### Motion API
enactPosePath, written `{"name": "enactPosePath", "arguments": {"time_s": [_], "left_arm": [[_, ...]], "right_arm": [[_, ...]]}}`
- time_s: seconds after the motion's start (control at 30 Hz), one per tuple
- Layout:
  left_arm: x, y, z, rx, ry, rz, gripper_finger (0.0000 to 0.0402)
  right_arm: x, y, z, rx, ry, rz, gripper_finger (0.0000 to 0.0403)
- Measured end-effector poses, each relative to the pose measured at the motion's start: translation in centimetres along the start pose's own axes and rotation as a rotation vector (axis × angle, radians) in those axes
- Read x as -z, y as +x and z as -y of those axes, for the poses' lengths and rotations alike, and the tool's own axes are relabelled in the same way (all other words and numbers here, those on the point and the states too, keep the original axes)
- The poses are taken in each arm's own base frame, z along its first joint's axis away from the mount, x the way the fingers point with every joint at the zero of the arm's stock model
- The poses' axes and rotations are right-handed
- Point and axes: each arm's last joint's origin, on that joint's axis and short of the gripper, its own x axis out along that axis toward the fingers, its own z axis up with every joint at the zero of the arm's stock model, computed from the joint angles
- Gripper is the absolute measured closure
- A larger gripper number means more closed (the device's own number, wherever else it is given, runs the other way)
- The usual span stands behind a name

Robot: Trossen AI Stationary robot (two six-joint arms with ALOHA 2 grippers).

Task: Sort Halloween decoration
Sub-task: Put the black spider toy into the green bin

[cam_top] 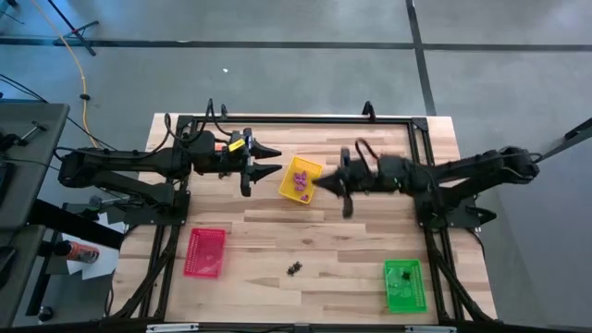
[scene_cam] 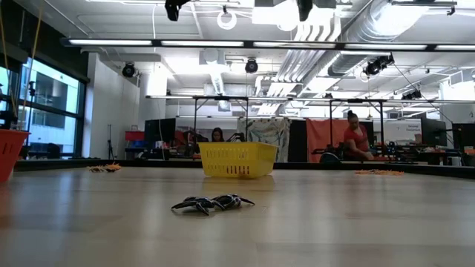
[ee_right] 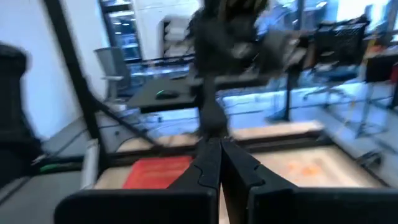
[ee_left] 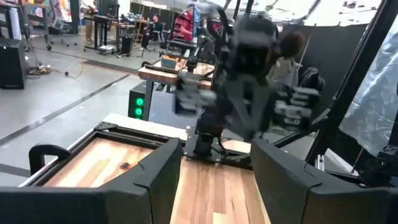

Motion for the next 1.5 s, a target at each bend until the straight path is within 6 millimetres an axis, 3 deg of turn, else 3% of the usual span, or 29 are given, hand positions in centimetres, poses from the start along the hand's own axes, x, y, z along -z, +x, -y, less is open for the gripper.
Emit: {"name": "enactPosePath", "arguments": {"time_s": [0.1, 0.2, 0.47, 0.97, 1.17, 1.3, 1.4, 1.5], "left_arm": [[-0.6, -0.5, 0.1, 0.013, 0.016, 0.037, 0.0220], [-1.0, -1.1, 0.2, 0.024, 0.053, 0.044, 0.0220], [-0.8, -1.5, 0.2, 0.014, 0.087, 0.004, 0.0220], [-0.6, -1.5, 0.1, 0.002, 0.088, -0.012, 0.0220], [-0.5, -1.5, 0.1, -0.009, 0.164, -0.028, 0.0220], [-1.1, -1.6, -0.7, -0.247, 0.125, -0.022, 0.0222], [-2.4, -2.2, -2.5, -0.482, 0.080, -0.073, 0.0230], [-2.5, -3.1, -4.9, -0.610, 0.015, -0.221, 0.0240]], "right_arm": [[-2.4, 1.1, 1.3, 0.048, -0.053, -0.004, 0.0403], [-3.5, 2.1, 2.1, 0.067, -0.113, -0.028, 0.0403], [-2.9, 3.5, 2.6, 0.039, -0.112, -0.067, 0.0403], [-3.2, 3.5, 2.6, 0.040, -0.112, -0.041, 0.0403], [-3.2, 3.5, 2.6, 0.040, -0.112, -0.041, 0.0403], [-3.2, 3.5, 2.6, 0.041, -0.113, -0.041, 0.0403], [-3.2, 3.5, 2.6, 0.041, -0.113, -0.041, 0.0403], [-3.2, 3.5, 2.6, 0.041, -0.113, -0.041, 0.0403]]}}
